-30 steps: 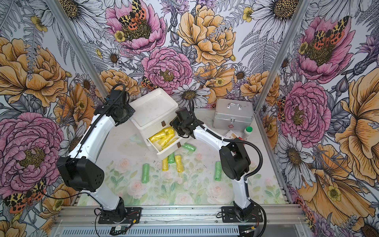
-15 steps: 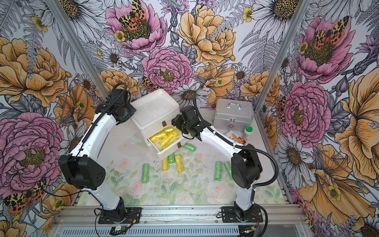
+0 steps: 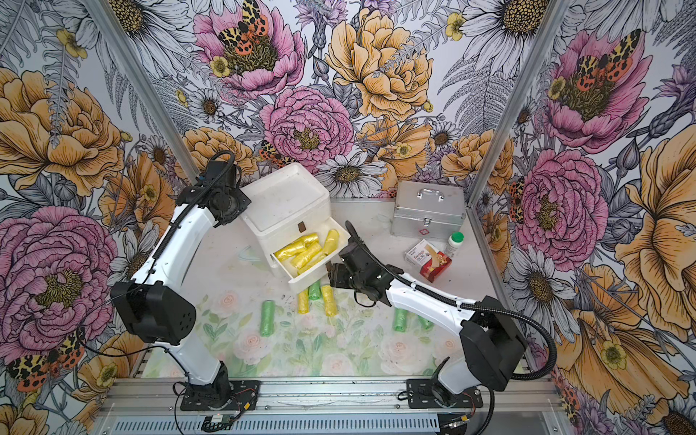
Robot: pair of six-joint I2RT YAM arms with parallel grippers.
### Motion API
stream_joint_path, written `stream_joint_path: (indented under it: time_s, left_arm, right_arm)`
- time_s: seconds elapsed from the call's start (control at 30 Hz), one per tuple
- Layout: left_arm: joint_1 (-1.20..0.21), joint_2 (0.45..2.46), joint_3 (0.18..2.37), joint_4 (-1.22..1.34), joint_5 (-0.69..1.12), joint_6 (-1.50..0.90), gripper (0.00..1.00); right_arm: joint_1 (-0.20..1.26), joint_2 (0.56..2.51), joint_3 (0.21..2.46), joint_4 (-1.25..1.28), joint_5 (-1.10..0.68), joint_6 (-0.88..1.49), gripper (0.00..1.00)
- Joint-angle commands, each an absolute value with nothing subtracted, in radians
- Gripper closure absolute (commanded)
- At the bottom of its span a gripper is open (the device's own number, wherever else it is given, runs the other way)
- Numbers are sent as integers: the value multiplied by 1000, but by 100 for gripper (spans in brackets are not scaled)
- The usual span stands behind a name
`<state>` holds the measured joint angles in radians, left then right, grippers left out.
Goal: Sort the rolls of trash bags by color and place them into the drawer
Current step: Pick up the roll of trash bags from the center of the board.
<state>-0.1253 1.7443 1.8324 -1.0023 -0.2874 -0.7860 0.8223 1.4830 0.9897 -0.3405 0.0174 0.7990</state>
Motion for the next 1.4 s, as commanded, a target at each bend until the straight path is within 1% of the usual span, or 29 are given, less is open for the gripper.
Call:
stream_joint_path:
  time_s: [0.0, 0.1, 0.27, 0.57, 1.0, 1.07, 1.17, 1.2, 1.37]
  left_arm:
    - [-155, 1809, 1793, -1157, -143, -873, 100]
    - [-156, 1807, 1791, -1157, -147, -874, 100]
    - [-156, 1804, 1787, -1157, -147, -875, 100]
    - [-155, 1797, 1786, -1159, -149, -871, 100]
    - [-152, 1796, 1781, -1160, -146, -867, 100]
    - [-150, 1796, 1782, -1159, -144, -867, 100]
    - [-150, 1796, 1785, -1159, -144, -864, 100]
    - [-150, 1796, 1786, -1159, -143, -864, 100]
    - [-147, 1799, 1787, -1159, -144, -862, 100]
  right_arm:
    - [886, 1498, 971, -326, 120, 731, 38]
    - [931, 1535, 958, -327, 176, 709, 38]
    - [963, 1602, 972, -318, 222, 688, 38]
    - [963, 1725, 988, -240, 226, 648, 42]
    - [963, 1817, 994, -149, 226, 652, 45]
    - [963, 1829, 986, -138, 222, 655, 48]
    - [964, 1825, 956, -123, 221, 674, 66]
    - [964, 1811, 939, -118, 222, 684, 69]
    - [963, 1672, 845, -120, 220, 727, 75]
